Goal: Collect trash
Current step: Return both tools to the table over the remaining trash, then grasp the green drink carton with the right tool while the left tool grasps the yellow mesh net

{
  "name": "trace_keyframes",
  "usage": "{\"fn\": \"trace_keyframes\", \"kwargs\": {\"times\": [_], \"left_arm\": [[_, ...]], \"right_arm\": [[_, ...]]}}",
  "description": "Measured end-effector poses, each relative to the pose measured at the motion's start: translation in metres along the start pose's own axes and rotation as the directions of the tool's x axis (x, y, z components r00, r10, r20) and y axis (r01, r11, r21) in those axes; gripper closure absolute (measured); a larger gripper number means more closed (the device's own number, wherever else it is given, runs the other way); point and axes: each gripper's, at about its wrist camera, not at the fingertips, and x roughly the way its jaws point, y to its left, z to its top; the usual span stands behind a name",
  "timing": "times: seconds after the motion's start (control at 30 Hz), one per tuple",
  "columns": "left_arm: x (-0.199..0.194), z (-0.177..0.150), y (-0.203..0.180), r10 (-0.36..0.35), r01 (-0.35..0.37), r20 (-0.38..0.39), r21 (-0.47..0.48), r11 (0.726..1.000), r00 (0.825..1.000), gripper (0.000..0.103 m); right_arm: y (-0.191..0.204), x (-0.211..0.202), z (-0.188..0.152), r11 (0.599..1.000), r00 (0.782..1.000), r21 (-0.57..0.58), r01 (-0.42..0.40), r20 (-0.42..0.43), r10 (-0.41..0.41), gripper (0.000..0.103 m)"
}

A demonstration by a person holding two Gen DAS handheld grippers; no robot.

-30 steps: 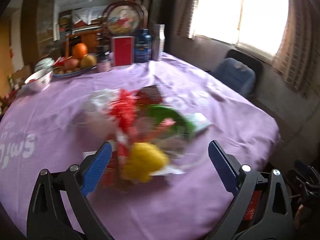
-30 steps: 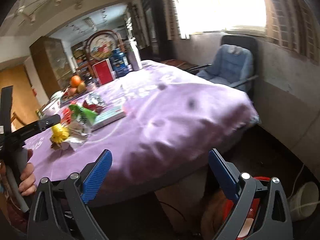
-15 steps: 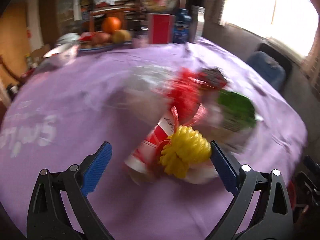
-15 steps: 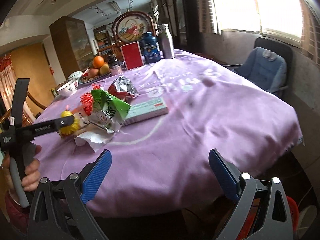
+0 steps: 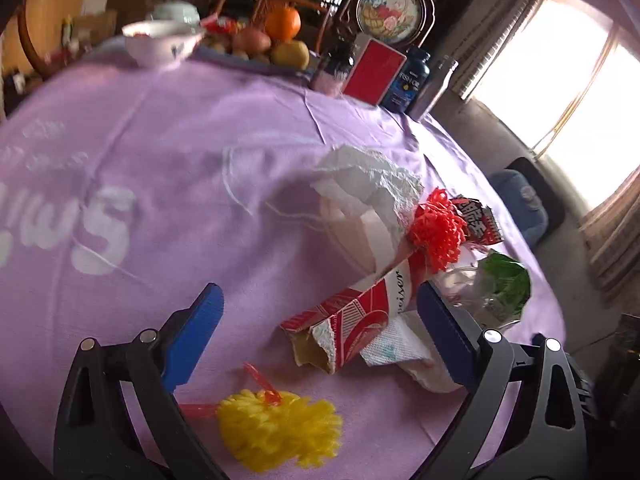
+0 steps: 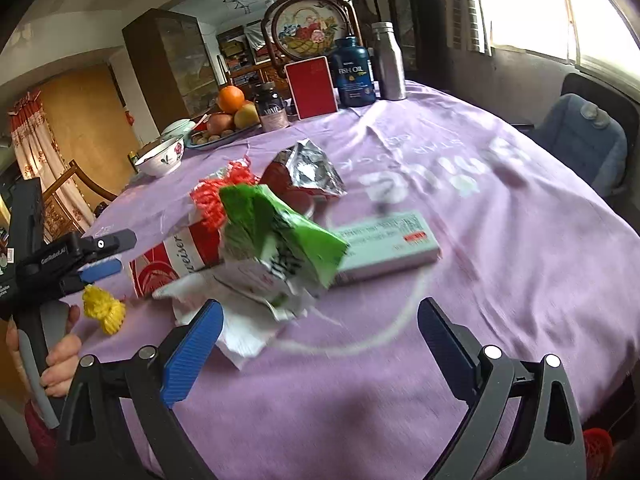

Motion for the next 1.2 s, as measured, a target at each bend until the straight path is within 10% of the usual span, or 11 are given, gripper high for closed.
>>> {"fn": "trace_keyframes", "kwargs": {"times": [0.8,1.03,1.2], "left_arm": [[-0.006,-0.004,-0.01,-0.018,0.017,0.033,0.056,0.998,0.999,0.01],[-0.01,-0.006,-0.01,0.0,-0.002,0.043,0.055,0.998,0.999,0.01],[-0.03,-0.017,-0.006,0.041,-0.046,0.063,0.072,0.996,0.997,0.01]], "right_arm": [[0.013,0.047,0.035,0.999,0.999,0.026,-0.021,-0.03,0.022,0.007],[0.017,0.039,0.034,0.998,0.998,0.006,-0.059,0.003,0.059,0.041],[0.019,0.02,0.032,0.999,0.998,-0.015,-0.039,0.053,0.04,0.041]]}}
